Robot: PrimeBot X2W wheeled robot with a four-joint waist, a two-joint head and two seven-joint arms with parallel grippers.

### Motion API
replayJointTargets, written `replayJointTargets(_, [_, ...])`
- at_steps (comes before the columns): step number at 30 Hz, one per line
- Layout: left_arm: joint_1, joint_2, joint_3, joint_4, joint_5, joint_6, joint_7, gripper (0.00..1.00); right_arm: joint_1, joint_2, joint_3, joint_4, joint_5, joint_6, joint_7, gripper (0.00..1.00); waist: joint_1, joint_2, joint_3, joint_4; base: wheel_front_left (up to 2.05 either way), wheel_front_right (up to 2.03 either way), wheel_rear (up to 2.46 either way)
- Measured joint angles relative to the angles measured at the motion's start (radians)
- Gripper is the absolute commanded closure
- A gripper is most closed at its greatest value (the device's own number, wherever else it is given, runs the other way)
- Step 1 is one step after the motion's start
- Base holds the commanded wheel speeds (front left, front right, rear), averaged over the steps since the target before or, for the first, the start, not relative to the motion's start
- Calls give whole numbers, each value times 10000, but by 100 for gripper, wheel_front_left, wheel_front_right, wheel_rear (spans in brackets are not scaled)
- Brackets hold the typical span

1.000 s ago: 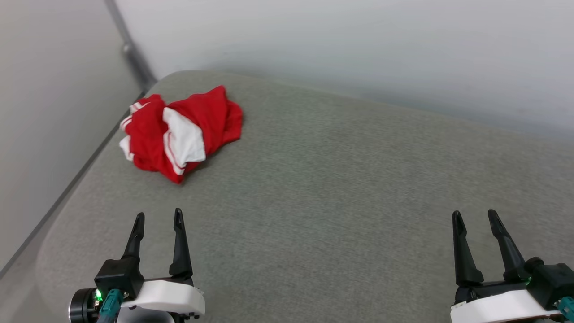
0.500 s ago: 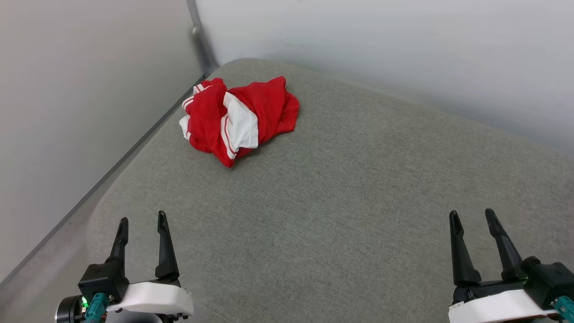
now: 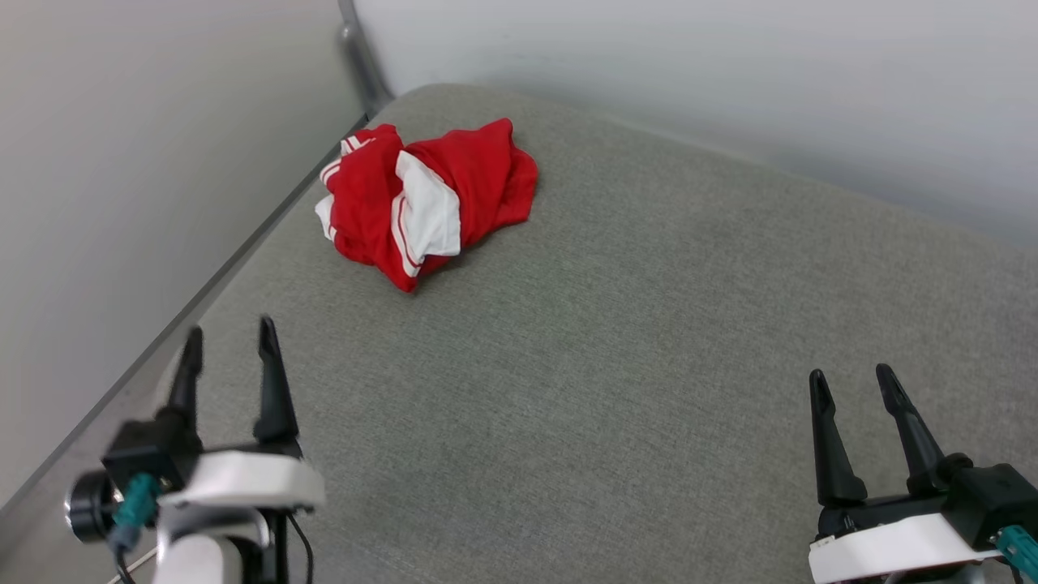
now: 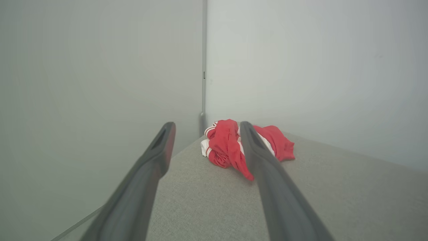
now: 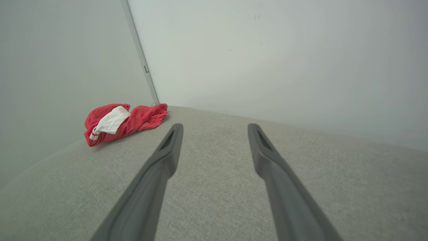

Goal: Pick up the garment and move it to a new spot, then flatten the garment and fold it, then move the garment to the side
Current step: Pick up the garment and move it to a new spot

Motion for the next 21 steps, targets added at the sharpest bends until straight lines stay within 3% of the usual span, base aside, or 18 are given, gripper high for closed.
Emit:
replayJointTargets(6, [-1823, 267, 1001, 165, 98, -727, -2, 0, -344, 2, -100, -221, -502, 0, 0, 0, 0, 0, 664, -304, 0, 0, 0])
replayJointTargets(15, [-4865, 773, 2019, 635, -276, -1350, 0, 0, -1065, 2, -263, -849, -1361, 0, 0, 0, 1, 0, 2220, -828, 0, 0, 0])
replayJointTargets(21, [-6462, 1601, 1772, 1616, -441, -1524, 0, 0, -1333, -234, -293, -1248, -1672, 0, 2, 0, 2, 0, 3236, -1144, 0, 0, 0])
